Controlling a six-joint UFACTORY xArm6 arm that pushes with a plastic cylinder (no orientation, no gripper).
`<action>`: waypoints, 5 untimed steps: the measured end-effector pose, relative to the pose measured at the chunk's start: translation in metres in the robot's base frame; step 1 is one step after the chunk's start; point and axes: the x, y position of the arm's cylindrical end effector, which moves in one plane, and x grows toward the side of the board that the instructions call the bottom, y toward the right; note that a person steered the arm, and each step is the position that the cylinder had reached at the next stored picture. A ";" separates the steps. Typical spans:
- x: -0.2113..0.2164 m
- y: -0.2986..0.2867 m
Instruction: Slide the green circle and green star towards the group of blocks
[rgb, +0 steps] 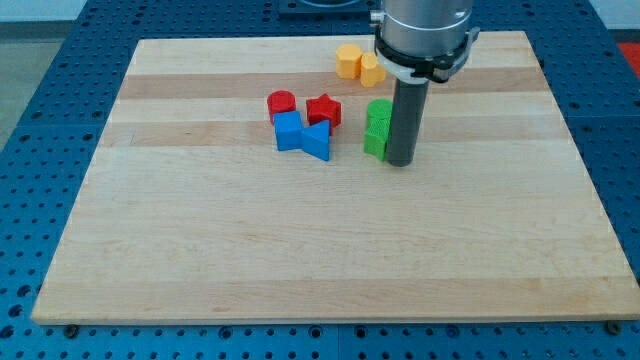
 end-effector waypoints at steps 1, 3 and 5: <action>0.000 -0.004; 0.000 -0.012; 0.000 -0.020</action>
